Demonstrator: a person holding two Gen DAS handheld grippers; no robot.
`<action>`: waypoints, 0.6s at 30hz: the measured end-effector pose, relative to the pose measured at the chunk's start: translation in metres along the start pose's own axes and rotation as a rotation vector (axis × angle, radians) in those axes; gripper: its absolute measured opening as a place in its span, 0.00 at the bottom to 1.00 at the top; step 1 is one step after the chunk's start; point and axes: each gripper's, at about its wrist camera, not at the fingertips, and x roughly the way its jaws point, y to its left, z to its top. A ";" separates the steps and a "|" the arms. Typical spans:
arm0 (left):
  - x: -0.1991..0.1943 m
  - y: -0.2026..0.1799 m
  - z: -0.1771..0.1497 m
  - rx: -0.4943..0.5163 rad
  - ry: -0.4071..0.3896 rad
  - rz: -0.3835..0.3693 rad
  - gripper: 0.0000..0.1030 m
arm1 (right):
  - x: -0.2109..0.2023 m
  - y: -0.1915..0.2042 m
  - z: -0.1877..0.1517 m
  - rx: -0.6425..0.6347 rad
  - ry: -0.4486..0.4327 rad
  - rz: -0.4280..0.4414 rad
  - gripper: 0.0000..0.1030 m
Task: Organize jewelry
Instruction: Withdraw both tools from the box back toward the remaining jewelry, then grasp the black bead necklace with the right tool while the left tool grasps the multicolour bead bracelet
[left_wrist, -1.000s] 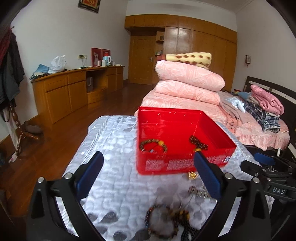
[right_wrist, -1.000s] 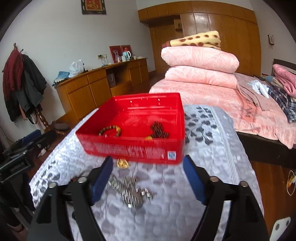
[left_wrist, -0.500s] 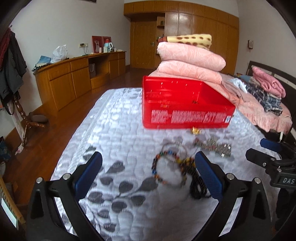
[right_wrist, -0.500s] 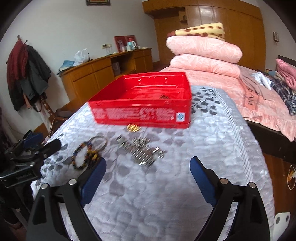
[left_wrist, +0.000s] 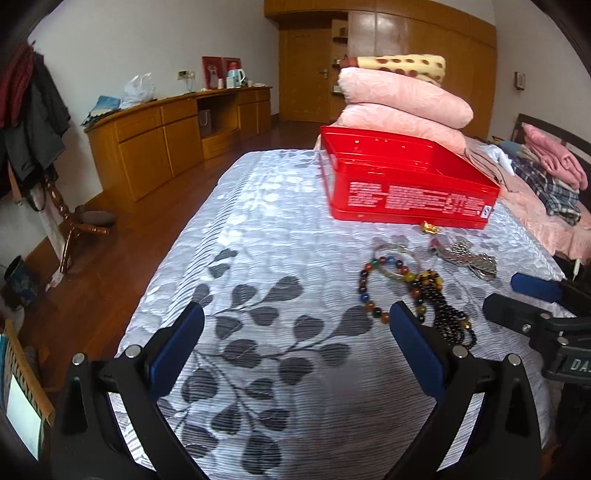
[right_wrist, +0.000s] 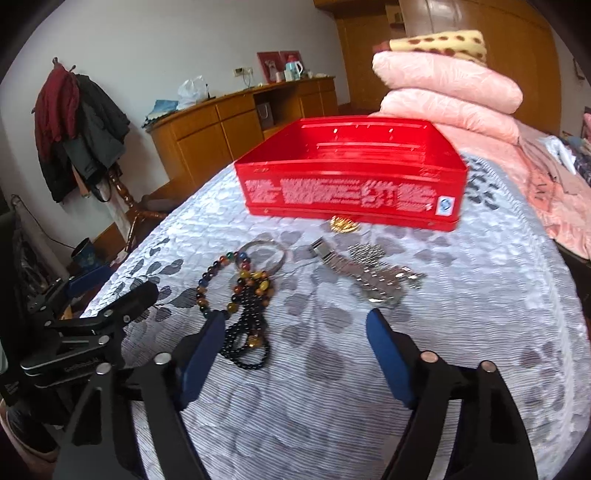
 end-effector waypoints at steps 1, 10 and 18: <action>0.000 0.002 -0.001 -0.003 0.001 0.000 0.94 | 0.002 0.001 0.001 -0.001 0.007 0.005 0.60; 0.000 0.015 -0.003 -0.015 -0.004 -0.008 0.94 | 0.028 0.018 0.005 -0.032 0.079 0.009 0.37; 0.003 0.019 -0.002 -0.026 -0.002 -0.034 0.94 | 0.038 0.026 0.008 -0.070 0.093 -0.024 0.30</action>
